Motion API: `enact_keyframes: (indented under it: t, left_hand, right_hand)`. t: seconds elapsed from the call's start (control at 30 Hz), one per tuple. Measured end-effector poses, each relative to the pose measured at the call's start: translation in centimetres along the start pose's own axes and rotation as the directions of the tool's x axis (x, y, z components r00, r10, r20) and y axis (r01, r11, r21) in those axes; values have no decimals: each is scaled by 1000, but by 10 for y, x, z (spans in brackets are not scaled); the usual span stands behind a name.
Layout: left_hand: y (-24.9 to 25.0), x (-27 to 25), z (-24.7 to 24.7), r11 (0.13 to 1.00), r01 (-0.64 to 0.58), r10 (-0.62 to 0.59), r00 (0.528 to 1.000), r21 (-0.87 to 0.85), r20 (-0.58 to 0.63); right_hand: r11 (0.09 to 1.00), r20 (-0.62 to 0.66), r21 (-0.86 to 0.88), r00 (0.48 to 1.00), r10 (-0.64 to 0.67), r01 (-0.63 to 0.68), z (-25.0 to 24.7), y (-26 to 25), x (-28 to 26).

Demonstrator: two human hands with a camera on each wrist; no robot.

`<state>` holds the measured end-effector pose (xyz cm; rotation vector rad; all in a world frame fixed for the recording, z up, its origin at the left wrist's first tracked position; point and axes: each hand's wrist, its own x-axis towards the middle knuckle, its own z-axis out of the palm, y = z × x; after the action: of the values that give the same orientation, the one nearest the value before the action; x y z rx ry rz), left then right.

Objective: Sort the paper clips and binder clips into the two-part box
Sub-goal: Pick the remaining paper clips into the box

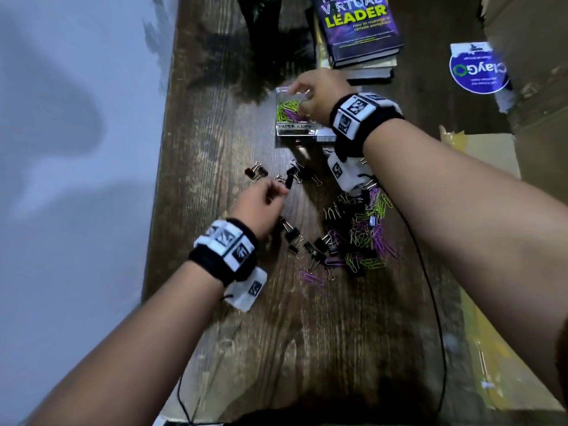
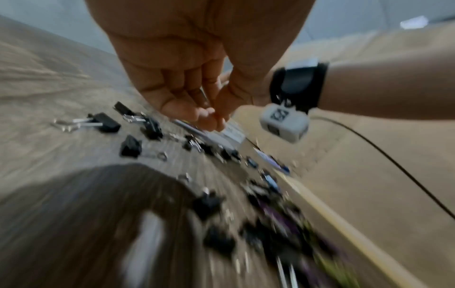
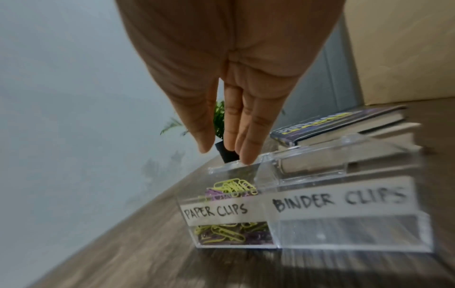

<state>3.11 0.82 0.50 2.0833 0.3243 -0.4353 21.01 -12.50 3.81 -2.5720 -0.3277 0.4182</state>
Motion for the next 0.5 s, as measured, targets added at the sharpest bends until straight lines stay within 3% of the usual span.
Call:
enact_keyframes:
  t: [0.1,0.17,0.27,0.37,0.5]
  left_hand:
    - [-10,-34,23,969,-137,111,985,206,130]
    - [-16,-45,40,916,-263,202,954,303,220]
    - [-22,-46,65,869,-354,250,917,346,310]
    - [-23,-41,79,860,-363,267,919,358,291]
    - [-28,-32,75,857,-315,238,944,407,229]
  right_hand:
    - [987,-87,148,994,70,-57,-6,19,-36]
    - [977,-23,179,992,122,-116,-5,34,-72]
    - [968,146,113,967,207,-225,9,57,-131]
    - [955,213,21,935,284,-295,32,81,-178]
    - [942,181,30,929,324,-334,53,111,-204]
